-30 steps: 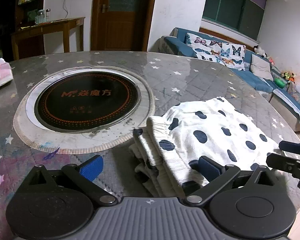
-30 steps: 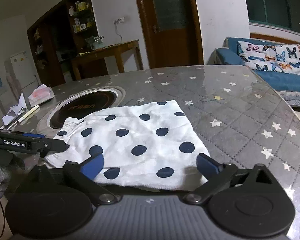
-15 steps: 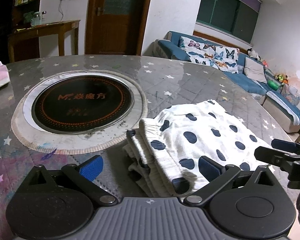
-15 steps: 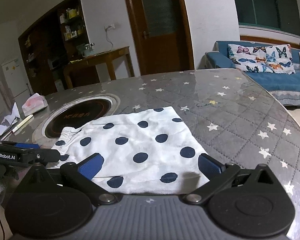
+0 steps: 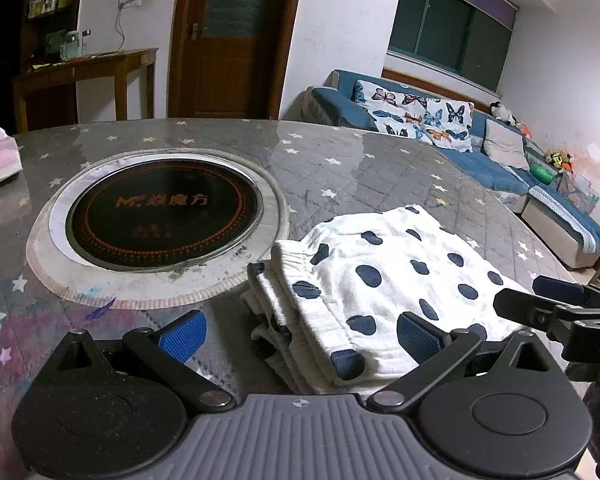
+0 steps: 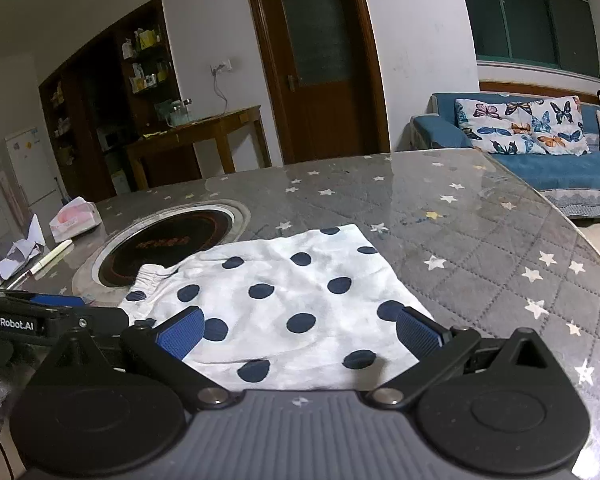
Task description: Fold clothes
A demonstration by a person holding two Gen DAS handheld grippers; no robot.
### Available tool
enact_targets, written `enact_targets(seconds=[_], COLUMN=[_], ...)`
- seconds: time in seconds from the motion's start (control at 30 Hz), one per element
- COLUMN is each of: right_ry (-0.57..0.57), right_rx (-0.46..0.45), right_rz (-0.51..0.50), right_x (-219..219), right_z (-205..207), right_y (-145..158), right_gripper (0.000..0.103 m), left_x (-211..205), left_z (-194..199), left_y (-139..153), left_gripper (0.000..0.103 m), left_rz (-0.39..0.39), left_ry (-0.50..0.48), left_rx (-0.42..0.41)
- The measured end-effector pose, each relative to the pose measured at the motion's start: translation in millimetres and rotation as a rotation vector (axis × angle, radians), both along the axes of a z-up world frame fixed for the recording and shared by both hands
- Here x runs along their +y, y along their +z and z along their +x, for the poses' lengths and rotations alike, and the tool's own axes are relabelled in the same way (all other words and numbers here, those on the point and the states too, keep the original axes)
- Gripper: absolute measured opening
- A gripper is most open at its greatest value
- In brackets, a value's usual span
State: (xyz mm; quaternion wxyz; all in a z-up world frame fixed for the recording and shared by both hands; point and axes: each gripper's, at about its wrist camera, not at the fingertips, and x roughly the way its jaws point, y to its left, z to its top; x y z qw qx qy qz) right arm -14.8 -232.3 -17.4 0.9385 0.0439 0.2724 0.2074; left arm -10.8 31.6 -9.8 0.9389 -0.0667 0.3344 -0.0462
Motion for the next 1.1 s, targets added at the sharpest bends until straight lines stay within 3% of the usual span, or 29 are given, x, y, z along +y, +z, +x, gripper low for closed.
enact_targets(seconds=[1.1], right_ry=[0.107], right_rx=[-0.003], right_rz=[-0.027], right_x=[23], right_z=[-19], right_y=[-6], right_gripper=[0.103], left_x=[-5], left_z=[-6], left_y=[-9], left_gripper=[0.103], left_rz=[0.049], left_ry=[-0.001], left_rx=[0.036])
